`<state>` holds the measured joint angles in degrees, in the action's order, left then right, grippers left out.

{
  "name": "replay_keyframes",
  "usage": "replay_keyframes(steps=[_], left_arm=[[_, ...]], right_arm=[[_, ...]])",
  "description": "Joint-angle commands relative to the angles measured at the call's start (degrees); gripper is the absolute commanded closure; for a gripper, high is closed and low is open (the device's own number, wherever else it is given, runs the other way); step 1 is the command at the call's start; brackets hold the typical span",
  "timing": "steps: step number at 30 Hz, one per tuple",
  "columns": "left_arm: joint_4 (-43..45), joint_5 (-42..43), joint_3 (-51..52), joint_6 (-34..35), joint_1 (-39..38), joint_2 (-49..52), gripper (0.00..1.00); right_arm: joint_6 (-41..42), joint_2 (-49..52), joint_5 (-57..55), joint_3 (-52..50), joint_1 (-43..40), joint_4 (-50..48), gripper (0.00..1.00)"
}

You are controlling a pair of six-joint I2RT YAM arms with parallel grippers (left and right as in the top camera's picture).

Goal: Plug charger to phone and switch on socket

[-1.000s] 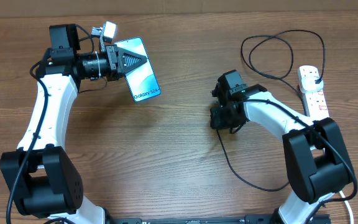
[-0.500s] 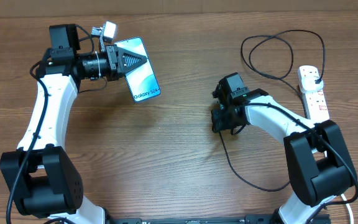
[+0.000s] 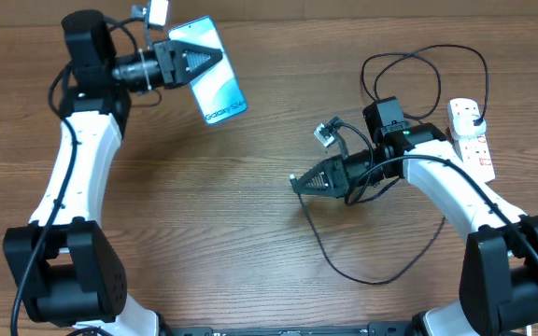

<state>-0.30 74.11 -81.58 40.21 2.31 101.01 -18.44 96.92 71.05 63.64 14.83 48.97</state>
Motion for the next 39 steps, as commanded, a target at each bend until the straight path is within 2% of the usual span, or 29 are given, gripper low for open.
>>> replay_keyframes(steps=[1,6,10,16,26,31,35,39], left_arm=[[1.11,0.33,-0.96,4.81,-5.68,-1.68,0.96],[2.36,-1.60,-0.96,4.83,-11.85,-1.68,0.96],[2.32,-2.49,-0.96,4.85,-12.09,-1.68,0.96],[2.08,0.90,-0.96,4.81,-12.09,-1.68,0.96],[1.86,2.62,-0.96,4.85,-12.02,-1.68,0.96],[1.86,1.97,-0.96,7.89,-11.89,-1.68,0.96],[1.62,1.92,-0.96,7.82,-11.80,-1.68,0.96],[1.60,-3.04,-0.96,9.09,-11.58,-1.68,0.96]], right_arm=[[-2.38,-0.48,14.91,0.94,1.25,-3.13,0.96],[12.41,-0.48,18.86,0.94,1.25,-16.02,0.96],[20.39,-0.48,18.86,0.94,1.18,-24.22,0.96],[30.38,-0.48,18.56,0.94,1.18,-36.46,0.96],[32.20,-0.48,16.00,0.94,1.16,-39.78,0.96],[32.26,-0.48,15.17,0.94,-0.87,-39.89,0.96],[33.03,-0.48,15.21,0.94,-1.51,-39.91,0.96],[33.46,-0.48,17.79,0.94,-0.83,-39.89,0.96]])
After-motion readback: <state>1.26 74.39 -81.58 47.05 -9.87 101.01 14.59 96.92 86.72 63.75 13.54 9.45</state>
